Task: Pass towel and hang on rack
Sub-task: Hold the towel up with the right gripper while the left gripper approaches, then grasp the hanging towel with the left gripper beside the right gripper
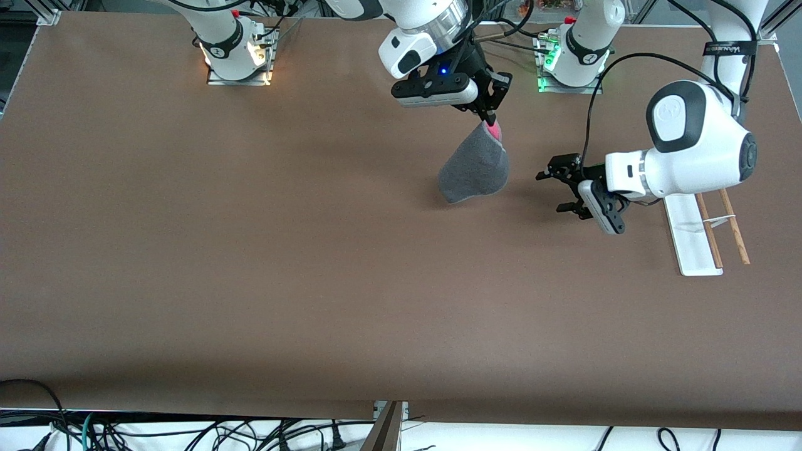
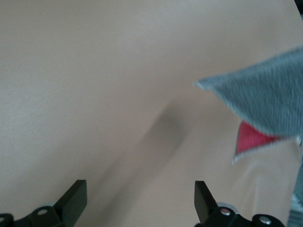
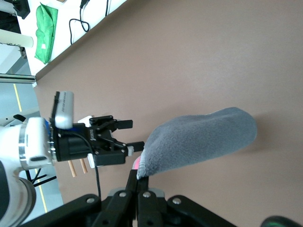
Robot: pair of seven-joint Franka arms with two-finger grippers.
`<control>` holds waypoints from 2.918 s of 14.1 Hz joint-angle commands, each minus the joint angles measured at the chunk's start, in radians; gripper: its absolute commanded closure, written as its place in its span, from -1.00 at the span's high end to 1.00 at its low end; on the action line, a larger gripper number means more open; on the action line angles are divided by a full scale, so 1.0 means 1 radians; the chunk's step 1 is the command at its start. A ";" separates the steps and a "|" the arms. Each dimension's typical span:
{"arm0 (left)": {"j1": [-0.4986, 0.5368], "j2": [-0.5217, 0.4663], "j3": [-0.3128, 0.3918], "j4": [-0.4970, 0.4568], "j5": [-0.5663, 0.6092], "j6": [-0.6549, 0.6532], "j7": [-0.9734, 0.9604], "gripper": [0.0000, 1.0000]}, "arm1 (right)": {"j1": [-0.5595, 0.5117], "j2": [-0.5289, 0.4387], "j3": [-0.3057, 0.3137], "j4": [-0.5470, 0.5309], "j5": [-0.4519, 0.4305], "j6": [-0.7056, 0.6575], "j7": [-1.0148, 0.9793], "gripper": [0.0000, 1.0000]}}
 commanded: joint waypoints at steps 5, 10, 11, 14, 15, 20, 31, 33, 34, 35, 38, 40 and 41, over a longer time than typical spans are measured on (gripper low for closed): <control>-0.010 -0.070 -0.083 -0.080 -0.048 0.032 0.240 1.00 | 0.007 0.003 0.009 0.002 -0.001 0.017 0.014 -1.00; -0.010 -0.068 -0.097 -0.089 -0.096 0.034 0.427 1.00 | 0.006 0.003 0.007 0.002 -0.001 0.017 0.014 -1.00; -0.010 -0.070 -0.097 -0.092 -0.109 0.034 0.442 1.00 | 0.006 0.002 0.007 0.002 0.001 0.015 0.014 -1.00; -0.010 -0.070 -0.099 -0.114 -0.162 0.034 0.494 0.98 | 0.006 0.003 0.007 0.002 -0.001 0.015 0.014 -1.00; -0.010 -0.070 -0.099 -0.118 -0.177 0.034 0.505 0.98 | 0.006 0.002 0.007 0.002 -0.001 0.015 0.014 -1.00; -0.011 -0.068 -0.165 -0.117 -0.226 0.113 0.522 0.98 | 0.004 0.002 0.007 0.002 0.001 0.017 0.014 -1.00; -0.013 -0.073 -0.211 -0.120 -0.226 0.143 0.527 -1.00 | 0.003 0.003 0.007 0.002 0.001 0.017 0.013 -1.00; -0.008 -0.073 -0.211 -0.124 -0.225 0.137 0.513 -1.00 | 0.003 0.003 0.007 0.002 0.001 0.017 0.013 -1.00; -0.005 -0.073 -0.209 -0.124 -0.222 0.135 0.511 -1.00 | 0.003 0.002 0.007 0.002 0.001 0.017 0.011 -1.00; -0.004 -0.074 -0.209 -0.124 -0.219 0.135 0.511 -1.00 | 0.003 0.003 0.007 0.002 0.001 0.017 0.011 -1.00; -0.001 -0.074 -0.209 -0.123 -0.217 0.134 0.504 -1.00 | 0.001 0.002 0.007 0.002 0.001 0.015 0.011 -1.00; 0.001 -0.076 -0.209 -0.121 -0.215 0.131 0.501 -1.00 | 0.001 0.003 0.007 0.002 0.001 0.015 0.013 -1.00; 0.002 -0.076 -0.209 -0.121 -0.215 0.129 0.501 -1.00 | 0.001 0.002 0.007 0.002 0.001 0.017 0.013 -1.00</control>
